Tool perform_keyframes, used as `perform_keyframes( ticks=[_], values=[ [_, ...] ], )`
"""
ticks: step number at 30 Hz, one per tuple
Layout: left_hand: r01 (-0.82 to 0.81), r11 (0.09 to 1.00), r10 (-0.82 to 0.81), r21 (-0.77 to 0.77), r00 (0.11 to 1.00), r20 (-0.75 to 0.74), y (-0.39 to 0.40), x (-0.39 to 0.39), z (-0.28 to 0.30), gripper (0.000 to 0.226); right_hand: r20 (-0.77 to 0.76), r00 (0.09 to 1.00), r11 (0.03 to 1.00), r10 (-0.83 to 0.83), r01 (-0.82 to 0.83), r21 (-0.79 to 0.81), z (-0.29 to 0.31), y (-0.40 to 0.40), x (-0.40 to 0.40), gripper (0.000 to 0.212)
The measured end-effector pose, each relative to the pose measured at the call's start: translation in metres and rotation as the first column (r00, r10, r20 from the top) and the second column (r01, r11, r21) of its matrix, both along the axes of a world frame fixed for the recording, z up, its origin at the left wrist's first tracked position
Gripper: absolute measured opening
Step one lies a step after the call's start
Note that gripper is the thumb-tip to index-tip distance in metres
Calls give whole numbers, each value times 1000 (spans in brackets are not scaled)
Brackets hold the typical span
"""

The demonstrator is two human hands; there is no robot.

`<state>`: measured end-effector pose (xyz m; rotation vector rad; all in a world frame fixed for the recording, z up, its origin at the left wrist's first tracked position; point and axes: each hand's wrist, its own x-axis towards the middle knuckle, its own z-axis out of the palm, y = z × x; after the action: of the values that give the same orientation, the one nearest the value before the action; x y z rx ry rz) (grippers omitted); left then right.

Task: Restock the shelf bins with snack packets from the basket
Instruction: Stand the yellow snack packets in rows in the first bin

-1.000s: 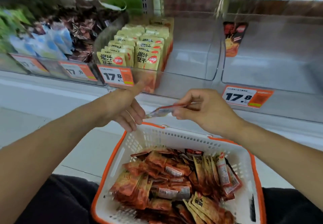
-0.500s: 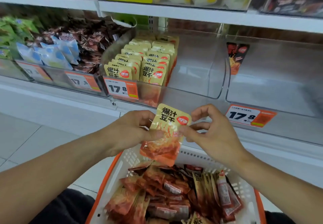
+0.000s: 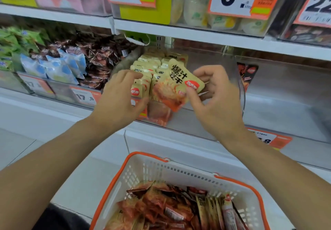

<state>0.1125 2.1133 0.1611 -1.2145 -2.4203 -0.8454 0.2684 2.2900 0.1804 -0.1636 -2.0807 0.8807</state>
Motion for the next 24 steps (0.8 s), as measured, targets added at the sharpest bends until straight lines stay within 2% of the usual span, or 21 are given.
perform_keyframes(
  ticks=[3,5,12,16,20,24],
  values=[
    [-39,991,37,-131,999,-23,4,-13,-15,69,98,994,997,-44,37,72,-13,3,-24,24],
    [-28,982,19,-187,999,-48,4,-18,-22,69,101,994,997,-48,41,71,-17,4,-33,24],
    [-38,975,26,-220,998,-54,5,-20,-25,67,-57,997,998,-45,42,-43,0,20,-45,24],
    [-67,975,47,-212,994,-99,9,-20,-26,64,-54,998,997,-41,37,-69,4,28,-51,24],
    [-111,978,95,-179,991,-95,18,-16,-26,67,31,999,1000,-20,20,13,-1,30,-62,21],
    [-102,984,90,-143,992,-91,15,-19,-31,66,266,963,984,-53,6,176,-13,30,-75,26]
  ],
)
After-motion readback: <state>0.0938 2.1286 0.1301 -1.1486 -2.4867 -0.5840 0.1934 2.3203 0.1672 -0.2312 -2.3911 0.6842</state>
